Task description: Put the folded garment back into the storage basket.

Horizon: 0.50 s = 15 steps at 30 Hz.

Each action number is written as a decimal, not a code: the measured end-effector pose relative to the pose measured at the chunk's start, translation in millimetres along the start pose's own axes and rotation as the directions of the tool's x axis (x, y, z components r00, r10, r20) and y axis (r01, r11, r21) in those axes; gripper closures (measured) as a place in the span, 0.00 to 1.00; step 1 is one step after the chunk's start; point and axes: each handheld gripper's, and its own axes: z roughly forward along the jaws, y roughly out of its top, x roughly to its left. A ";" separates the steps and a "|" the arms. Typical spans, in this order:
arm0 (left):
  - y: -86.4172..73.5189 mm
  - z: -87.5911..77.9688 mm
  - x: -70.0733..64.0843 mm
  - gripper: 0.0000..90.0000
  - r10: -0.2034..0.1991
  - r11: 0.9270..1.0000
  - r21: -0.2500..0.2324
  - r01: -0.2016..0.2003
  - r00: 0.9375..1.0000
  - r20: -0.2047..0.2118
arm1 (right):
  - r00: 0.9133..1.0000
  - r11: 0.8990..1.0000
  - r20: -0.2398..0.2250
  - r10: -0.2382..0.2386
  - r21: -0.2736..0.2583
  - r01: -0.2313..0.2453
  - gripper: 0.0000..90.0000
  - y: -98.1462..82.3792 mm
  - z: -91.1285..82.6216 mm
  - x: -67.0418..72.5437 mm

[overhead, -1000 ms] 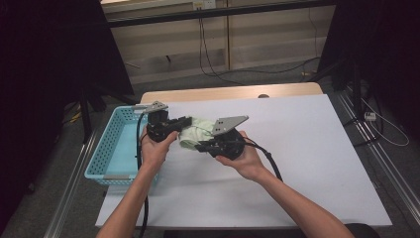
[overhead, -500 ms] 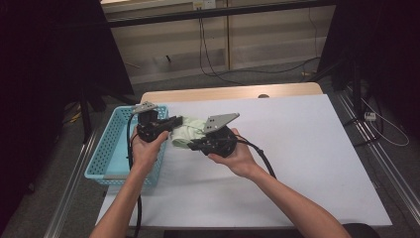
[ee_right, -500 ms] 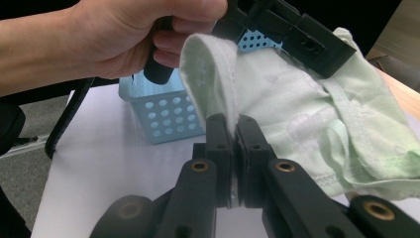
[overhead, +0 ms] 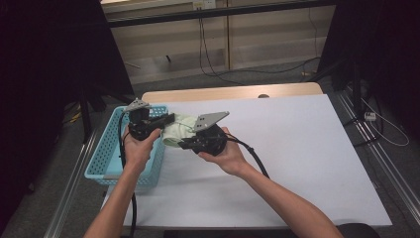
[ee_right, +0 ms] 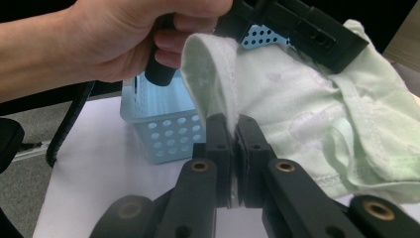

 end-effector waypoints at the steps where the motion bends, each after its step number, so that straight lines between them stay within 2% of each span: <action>1: 0.0 0.0 0.0 0.93 0.000 1.000 0.000 0.000 1.000 0.000 | 1.000 1.000 0.000 0.000 0.001 0.000 0.97 0.6 0.8 0.2; 14: 5.0 -14.0 14.0 0.93 -0.001 1.000 -0.016 0.001 0.999 -0.036 | 1.000 1.000 -0.001 -0.008 -0.013 0.008 0.97 14.8 15.1 2.0; 15: 6.2 -18.8 17.5 0.93 -0.002 1.000 -0.021 0.001 0.999 -0.046 | 1.000 1.000 -0.004 -0.010 -0.016 0.010 0.97 18.8 18.6 2.2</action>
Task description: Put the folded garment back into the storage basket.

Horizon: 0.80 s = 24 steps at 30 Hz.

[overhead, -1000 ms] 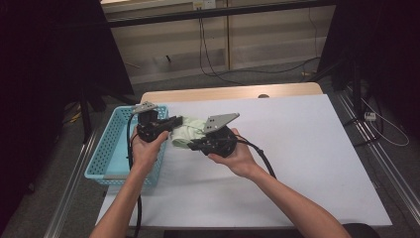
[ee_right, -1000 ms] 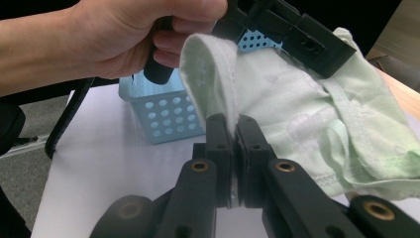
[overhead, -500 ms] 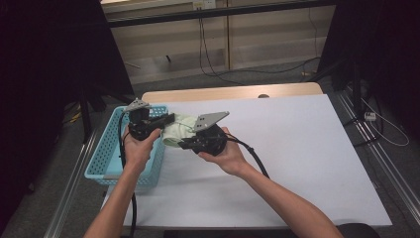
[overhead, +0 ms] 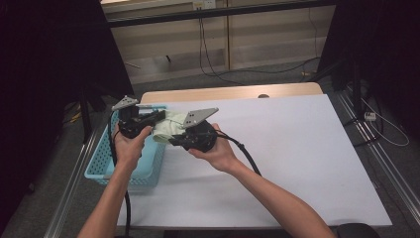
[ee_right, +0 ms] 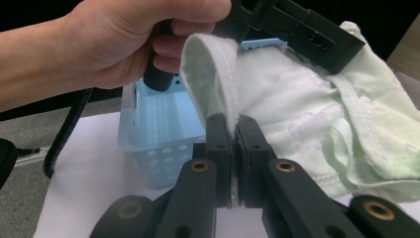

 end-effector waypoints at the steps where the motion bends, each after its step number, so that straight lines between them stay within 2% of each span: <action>1: 0.2 -1.4 1.3 0.93 -0.001 1.000 -0.003 0.001 1.000 -0.001 | 1.000 1.000 -0.003 -0.004 -0.002 0.004 0.97 1.5 1.8 0.0; 10: 2.4 -14.5 15.5 0.93 0.000 1.000 -0.007 0.000 1.000 -0.029 | 1.000 1.000 -0.024 -0.011 -0.006 0.010 0.97 13.0 19.9 2.0; 18: 3.9 -26.4 31.2 0.93 -0.024 0.999 -0.025 0.022 0.998 -0.058 | 0.999 1.000 -0.040 -0.020 -0.008 0.020 0.97 24.8 36.4 1.6; 24: 1.7 -29.1 41.8 0.93 -0.034 0.999 -0.026 0.033 0.996 -0.078 | 0.999 1.000 -0.050 -0.005 0.000 0.005 0.97 27.4 50.2 -0.1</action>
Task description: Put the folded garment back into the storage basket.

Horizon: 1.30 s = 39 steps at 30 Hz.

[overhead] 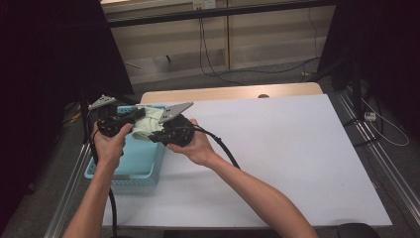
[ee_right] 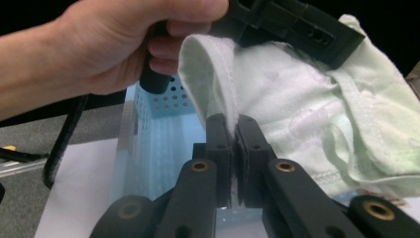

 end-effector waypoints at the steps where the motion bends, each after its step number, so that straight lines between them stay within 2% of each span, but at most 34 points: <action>1: 0.0 -1.4 1.8 0.93 -0.008 1.000 -0.006 0.008 1.000 0.002 | 1.000 1.000 0.000 0.000 -0.002 0.000 0.97 1.0 1.7 0.0; 15: -4.7 -13.8 21.6 0.93 -0.034 0.999 -0.015 0.034 0.999 -0.039 | 1.000 0.999 -0.011 -0.026 0.029 0.026 0.97 12.3 27.1 3.5; 20: -8.1 -14.8 26.3 0.93 -0.037 0.999 -0.013 0.037 0.998 -0.047 | 1.000 0.999 -0.016 -0.023 0.028 0.023 0.97 11.4 32.9 3.4; 29: -13.8 -14.9 32.4 0.93 -0.048 0.999 -0.008 0.048 0.997 -0.061 | 1.000 1.000 -0.025 -0.012 0.023 0.012 0.97 6.6 43.6 3.4; 33: -21.5 -9.7 37.5 0.93 -0.064 0.998 0.002 0.064 0.996 -0.068 | 1.000 0.999 -0.025 -0.015 0.033 0.016 0.97 4.8 47.8 2.6; 39: -24.5 -4.9 41.0 0.93 -0.074 0.997 0.016 0.075 0.995 -0.074 | 0.999 0.999 -0.035 -0.005 0.046 0.007 0.97 -1.6 56.9 0.0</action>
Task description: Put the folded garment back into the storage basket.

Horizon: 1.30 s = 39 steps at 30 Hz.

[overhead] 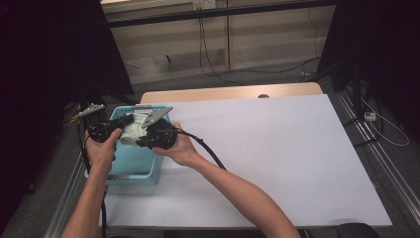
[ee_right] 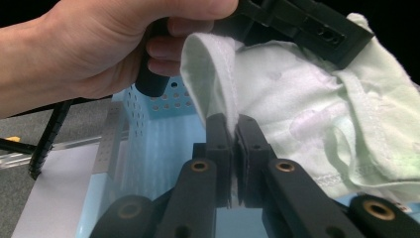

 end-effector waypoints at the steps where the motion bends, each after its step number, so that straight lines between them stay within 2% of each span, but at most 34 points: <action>1: -0.1 0.4 0.5 0.93 0.002 1.000 0.004 -0.002 1.000 -0.002 | 1.000 1.000 -0.001 0.001 -0.001 -0.001 0.97 -0.6 1.4 -0.5; 7: -4.3 5.3 2.2 0.93 0.008 1.000 0.026 -0.007 1.000 -0.008 | 1.000 1.000 -0.010 0.009 0.014 -0.009 0.97 -5.2 7.3 -2.6; 10: -5.6 6.8 2.3 0.93 0.000 1.000 0.020 0.000 1.000 -0.005 | 1.000 1.000 -0.013 0.017 0.006 -0.017 0.97 -6.6 8.9 -3.7; 14: -7.0 8.9 0.7 0.93 0.008 0.999 0.031 -0.007 1.000 -0.007 | 1.000 1.000 -0.015 0.013 0.026 -0.012 0.97 -9.9 13.5 -3.6; 19: -13.3 13.4 2.1 0.93 0.015 0.999 0.050 -0.014 1.000 -0.023 | 1.000 0.999 -0.018 0.021 0.033 -0.021 0.97 -13.5 17.2 -3.8; 22: -15.6 14.9 4.4 0.93 0.003 0.999 0.047 -0.002 1.000 -0.022 | 1.000 0.999 -0.017 0.023 0.037 -0.023 0.97 -15.0 19.5 -4.0; 35: -22.1 23.3 9.0 0.93 0.001 0.996 0.091 0.003 0.999 -0.038 | 0.999 0.998 -0.018 0.034 0.057 -0.032 0.97 -21.8 25.3 -7.4; 39: -23.5 26.3 8.7 0.93 0.013 0.994 0.107 -0.008 0.999 -0.049 | 0.999 0.998 -0.017 0.037 0.060 -0.035 0.97 -22.8 26.2 -8.0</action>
